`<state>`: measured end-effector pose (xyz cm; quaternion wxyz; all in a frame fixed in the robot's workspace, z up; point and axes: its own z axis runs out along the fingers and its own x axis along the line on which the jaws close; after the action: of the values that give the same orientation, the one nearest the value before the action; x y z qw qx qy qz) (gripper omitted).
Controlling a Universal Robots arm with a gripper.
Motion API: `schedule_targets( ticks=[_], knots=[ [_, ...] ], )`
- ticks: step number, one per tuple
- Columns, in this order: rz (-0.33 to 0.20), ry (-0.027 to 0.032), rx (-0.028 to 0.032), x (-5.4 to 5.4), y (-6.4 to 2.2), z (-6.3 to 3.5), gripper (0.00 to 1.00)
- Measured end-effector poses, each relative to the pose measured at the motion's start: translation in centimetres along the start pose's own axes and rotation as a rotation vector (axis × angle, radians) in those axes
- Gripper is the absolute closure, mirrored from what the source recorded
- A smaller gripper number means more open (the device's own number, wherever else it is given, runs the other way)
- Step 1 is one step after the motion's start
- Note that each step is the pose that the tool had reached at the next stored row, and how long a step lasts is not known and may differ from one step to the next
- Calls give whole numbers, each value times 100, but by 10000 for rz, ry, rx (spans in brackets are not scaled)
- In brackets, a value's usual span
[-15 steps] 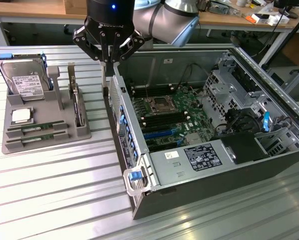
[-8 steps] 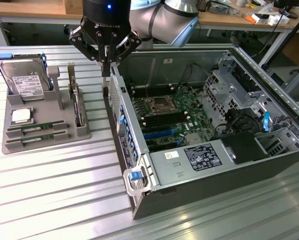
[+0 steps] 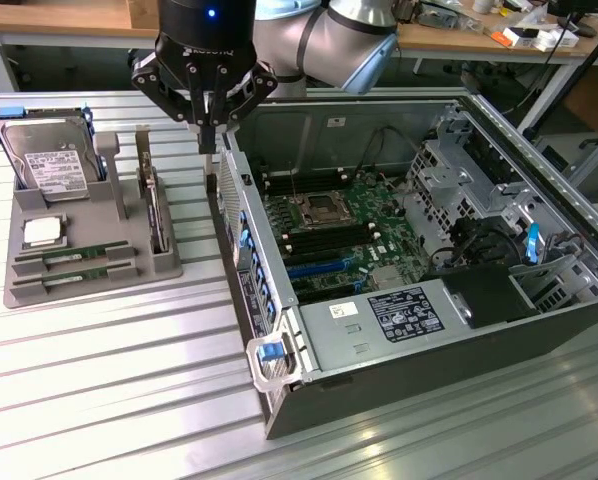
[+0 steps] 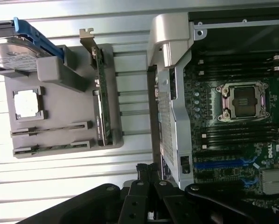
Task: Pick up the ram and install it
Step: 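Reach for the ram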
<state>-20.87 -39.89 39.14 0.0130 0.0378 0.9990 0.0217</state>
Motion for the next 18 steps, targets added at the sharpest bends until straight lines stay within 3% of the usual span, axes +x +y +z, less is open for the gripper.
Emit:
schedule_targets(
  ticks=[18],
  knots=[
    [0,-1,0,110,-8,2,89]
  ],
)
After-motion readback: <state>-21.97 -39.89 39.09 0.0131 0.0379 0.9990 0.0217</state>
